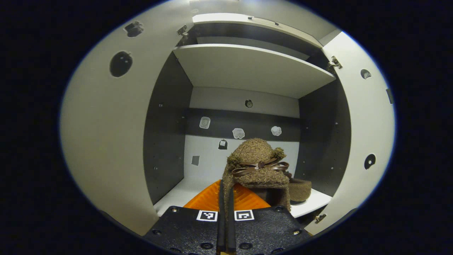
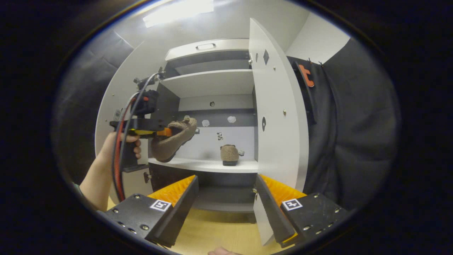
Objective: Grab one shoe with the right hand and put it into the shoe cabinet, grab the other shoe with the left hand and put it into the shoe cabinet; then close the right door with the right hand and the left door with the left hand.
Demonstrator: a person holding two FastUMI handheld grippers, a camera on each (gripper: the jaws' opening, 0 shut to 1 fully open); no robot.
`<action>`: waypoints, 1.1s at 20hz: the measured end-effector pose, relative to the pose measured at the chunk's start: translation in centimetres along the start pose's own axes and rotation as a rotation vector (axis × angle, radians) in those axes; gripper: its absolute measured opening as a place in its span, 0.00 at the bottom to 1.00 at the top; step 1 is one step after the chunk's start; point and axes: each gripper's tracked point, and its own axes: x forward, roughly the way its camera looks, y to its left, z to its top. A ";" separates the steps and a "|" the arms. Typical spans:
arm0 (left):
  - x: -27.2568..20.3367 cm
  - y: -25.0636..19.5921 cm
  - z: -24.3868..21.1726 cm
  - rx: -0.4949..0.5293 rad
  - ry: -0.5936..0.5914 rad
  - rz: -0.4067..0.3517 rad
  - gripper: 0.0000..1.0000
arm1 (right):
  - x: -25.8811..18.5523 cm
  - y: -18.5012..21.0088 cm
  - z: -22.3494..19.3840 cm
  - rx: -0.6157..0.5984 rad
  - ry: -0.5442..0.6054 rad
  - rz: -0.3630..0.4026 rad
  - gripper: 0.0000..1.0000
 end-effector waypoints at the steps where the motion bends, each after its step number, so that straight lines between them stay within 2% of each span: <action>1: 1.6 -0.2 0.0 -0.010 0.007 0.003 0.03 | -0.1 -0.2 0.1 0.012 -0.001 -0.003 0.98; 6: 8.3 0.1 -4.1 0.001 0.151 0.044 0.03 | -1.7 -1.4 0.4 -0.010 -0.029 -0.023 0.98; 9: 9.7 0.4 -7.5 -0.016 0.247 0.034 0.03 | -2.4 -2.1 0.0 -0.019 -0.024 -0.036 0.98; 12: 10.2 0.7 -8.7 -0.006 0.279 0.032 0.10 | -3.1 -2.5 -0.4 -0.001 -0.013 -0.051 0.98; 13: 10.2 1.4 -8.2 0.012 0.265 0.055 0.11 | -3.4 -2.4 -0.4 0.008 -0.010 -0.051 0.98; 14: 10.1 1.4 -7.7 0.023 0.260 0.052 0.36 | -3.7 -2.3 -0.5 0.013 -0.013 -0.049 0.98; 15: 9.9 1.3 -7.3 0.045 0.259 0.049 0.36 | -4.0 -2.2 -0.4 0.013 -0.019 -0.049 0.98; 18: 8.3 2.2 -6.7 0.120 0.296 0.098 0.98 | -5.4 -1.8 0.2 -0.006 -0.042 -0.063 0.98; 22: 4.8 1.4 -4.1 0.060 0.246 0.056 0.98 | -7.3 -1.6 0.0 -0.028 -0.051 -0.091 0.98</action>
